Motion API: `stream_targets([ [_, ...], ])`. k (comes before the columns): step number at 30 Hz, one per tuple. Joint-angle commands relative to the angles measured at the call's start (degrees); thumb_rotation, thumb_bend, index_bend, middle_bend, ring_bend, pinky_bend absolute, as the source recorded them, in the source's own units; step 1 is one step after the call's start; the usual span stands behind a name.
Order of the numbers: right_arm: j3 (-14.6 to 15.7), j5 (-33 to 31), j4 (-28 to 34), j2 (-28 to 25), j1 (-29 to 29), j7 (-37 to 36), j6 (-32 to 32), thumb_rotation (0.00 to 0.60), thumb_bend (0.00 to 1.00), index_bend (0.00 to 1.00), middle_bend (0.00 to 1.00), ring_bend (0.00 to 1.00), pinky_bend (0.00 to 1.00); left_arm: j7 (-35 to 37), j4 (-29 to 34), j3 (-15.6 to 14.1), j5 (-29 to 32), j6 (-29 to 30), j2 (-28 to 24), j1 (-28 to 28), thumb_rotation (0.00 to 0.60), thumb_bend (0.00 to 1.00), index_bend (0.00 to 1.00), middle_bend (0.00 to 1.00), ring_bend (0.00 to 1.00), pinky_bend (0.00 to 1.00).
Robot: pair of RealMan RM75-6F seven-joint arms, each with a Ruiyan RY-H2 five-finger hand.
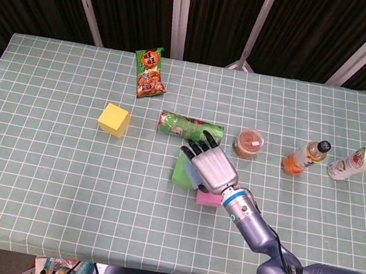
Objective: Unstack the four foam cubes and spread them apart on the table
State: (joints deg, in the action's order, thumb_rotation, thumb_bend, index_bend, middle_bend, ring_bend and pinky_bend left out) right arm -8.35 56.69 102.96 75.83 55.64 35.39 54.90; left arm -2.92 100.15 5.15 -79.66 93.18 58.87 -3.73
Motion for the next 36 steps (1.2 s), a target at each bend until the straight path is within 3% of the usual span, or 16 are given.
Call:
stream_targets([
  [1,0.15,-0.37,-1.43,1.38,0.71,0.92,-0.43,0.600,0.08,0.25,0.16,0.22,0.00,0.02,0.00,0.02,0.02,0.04,-0.01,-0.03,0.600,0.14,0.22,0.00,0.00,0.00],
  [6,0.48,-1.26,-3.38,2.86,1.50,2.01,-1.20,0.600,0.10,0.27,0.22,0.27,0.00,0.16,-0.06,0.13,0.19,0.18,-0.06,-0.11,0.600,0.14,0.23,0.00,0.00,0.00],
  [12,0.58,-2.15,-4.25,3.34,1.66,1.88,-1.50,0.600,0.16,0.29,0.32,0.42,0.00,0.40,-0.05,0.09,0.14,0.43,-0.19,-0.33,0.600,0.14,0.23,0.00,0.00,0.00],
  [19,0.34,-2.44,-3.93,2.22,1.38,1.23,-1.19,0.600,0.22,0.35,0.41,0.58,0.10,0.34,0.04,-0.08,-0.24,0.53,-0.20,-0.41,0.600,0.14,0.23,0.00,0.00,0.00],
  [28,-1.92,-1.83,-2.64,2.16,1.72,-0.53,0.18,0.600,0.24,0.36,0.44,0.61,0.12,0.97,0.25,-0.60,-1.05,-0.12,-0.48,-0.25,0.600,0.14,0.23,0.00,0.00,0.00],
  [36,-7.43,-6.25,-2.52,9.52,2.48,-4.76,4.45,0.600,0.26,0.36,0.44,0.61,0.12,2.60,0.02,-0.43,-0.70,-0.29,-0.99,-0.35,0.600,0.14,0.23,0.00,0.00,0.00],
])
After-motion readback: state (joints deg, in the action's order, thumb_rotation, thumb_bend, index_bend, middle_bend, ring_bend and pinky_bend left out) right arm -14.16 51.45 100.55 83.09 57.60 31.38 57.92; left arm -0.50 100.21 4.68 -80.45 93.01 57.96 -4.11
